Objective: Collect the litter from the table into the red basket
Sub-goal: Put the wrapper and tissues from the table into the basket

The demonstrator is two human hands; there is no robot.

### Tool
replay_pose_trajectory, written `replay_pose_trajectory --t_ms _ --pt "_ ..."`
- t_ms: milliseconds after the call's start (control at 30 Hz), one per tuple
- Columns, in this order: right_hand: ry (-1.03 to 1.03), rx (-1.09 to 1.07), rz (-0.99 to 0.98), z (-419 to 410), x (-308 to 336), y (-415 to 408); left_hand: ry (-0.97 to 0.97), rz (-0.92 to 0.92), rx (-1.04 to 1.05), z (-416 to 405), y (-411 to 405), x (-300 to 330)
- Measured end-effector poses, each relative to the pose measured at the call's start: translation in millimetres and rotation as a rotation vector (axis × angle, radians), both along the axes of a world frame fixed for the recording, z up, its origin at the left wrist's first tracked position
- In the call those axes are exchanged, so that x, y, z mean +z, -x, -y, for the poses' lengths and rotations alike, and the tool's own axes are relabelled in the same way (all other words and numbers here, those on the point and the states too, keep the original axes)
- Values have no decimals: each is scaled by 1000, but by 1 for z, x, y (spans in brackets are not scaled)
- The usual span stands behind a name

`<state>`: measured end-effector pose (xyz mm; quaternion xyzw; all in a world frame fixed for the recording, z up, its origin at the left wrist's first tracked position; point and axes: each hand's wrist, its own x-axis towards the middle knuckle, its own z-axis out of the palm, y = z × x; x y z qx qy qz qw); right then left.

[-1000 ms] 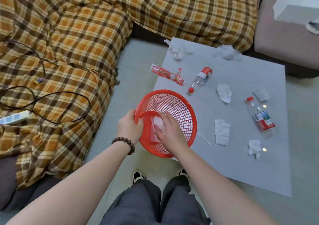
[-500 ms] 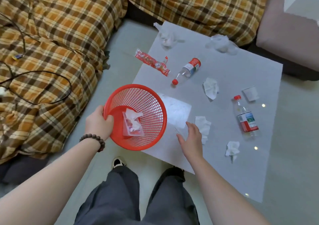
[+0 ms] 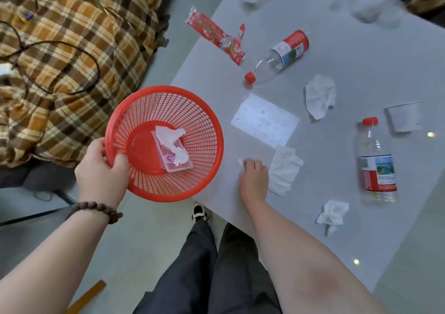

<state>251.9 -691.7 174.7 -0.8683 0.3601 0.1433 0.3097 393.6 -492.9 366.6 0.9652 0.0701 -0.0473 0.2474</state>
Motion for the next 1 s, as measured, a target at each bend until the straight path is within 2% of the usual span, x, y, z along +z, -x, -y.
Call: replay_pose_trajectory --t_ms 133,200,367,433,500,600,733,900,1000 --pt "42 89 -66 1 -4 -4 15 -13 22 1 9 0" --pt "25 62 -42 4 4 -5 36 -25 25 3 12 2" --pt "-104 -249 218 11 57 -15 97 -51 44 3 19 5" --pt "-115 -312 355 14 88 -20 114 -51 30 5 24 6" --pt "-117 -256 500 11 119 -26 130 -55 -2 8 29 7" --pt "-130 -34 622 -4 153 -35 154 -66 -72 16 39 6" --pt "-79 143 568 -20 164 -45 225 -97 -140 33 52 8" --pt "-91 109 457 -16 157 -43 238 -112 -214 51 64 10" --pt "-93 88 476 -6 158 -31 242 -137 -200 58 66 10"
